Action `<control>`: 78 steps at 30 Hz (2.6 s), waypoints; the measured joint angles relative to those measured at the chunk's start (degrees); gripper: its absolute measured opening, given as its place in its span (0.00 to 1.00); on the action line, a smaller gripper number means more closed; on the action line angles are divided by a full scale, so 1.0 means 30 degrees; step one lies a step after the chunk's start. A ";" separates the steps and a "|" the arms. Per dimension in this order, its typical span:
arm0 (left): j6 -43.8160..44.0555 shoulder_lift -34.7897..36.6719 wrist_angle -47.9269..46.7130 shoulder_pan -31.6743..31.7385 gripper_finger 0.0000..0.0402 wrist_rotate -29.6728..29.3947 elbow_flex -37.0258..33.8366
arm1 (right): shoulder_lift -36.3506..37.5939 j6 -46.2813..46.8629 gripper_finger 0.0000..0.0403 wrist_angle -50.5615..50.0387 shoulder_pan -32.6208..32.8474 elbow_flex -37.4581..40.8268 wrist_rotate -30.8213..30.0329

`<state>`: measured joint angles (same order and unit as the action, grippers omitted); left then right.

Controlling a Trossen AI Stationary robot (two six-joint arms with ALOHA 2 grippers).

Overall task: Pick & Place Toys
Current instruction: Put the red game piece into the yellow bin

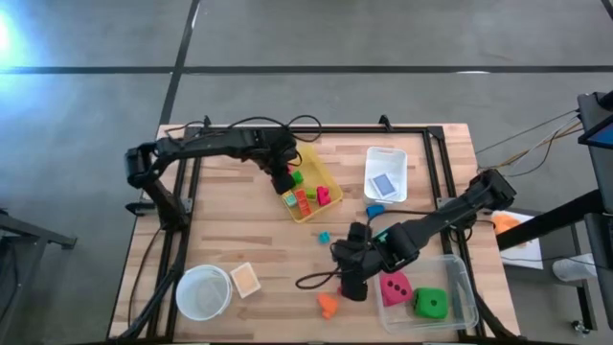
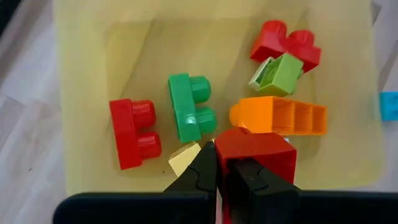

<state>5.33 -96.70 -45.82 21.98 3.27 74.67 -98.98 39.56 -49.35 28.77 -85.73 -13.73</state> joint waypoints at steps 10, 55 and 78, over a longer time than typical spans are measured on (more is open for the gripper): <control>-0.1081 -0.1221 0.1670 0.1312 0.02 0.0516 0.0170 | 0.0004 0.1237 0.85 -0.5412 0.0233 -0.2233 0.0086; 0.0746 -0.3231 0.1042 0.2461 0.02 0.0705 0.0009 | 0.0051 0.1105 0.85 -0.5819 0.0539 -0.1989 0.0064; 0.1387 -0.3164 0.1177 0.2074 0.02 0.0826 -0.0759 | 0.0051 0.1105 0.85 -0.5805 0.0583 -0.1989 0.0027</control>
<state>9.50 -106.19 -42.29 28.21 5.75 72.39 -98.83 42.87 -66.76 30.52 -91.70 -13.65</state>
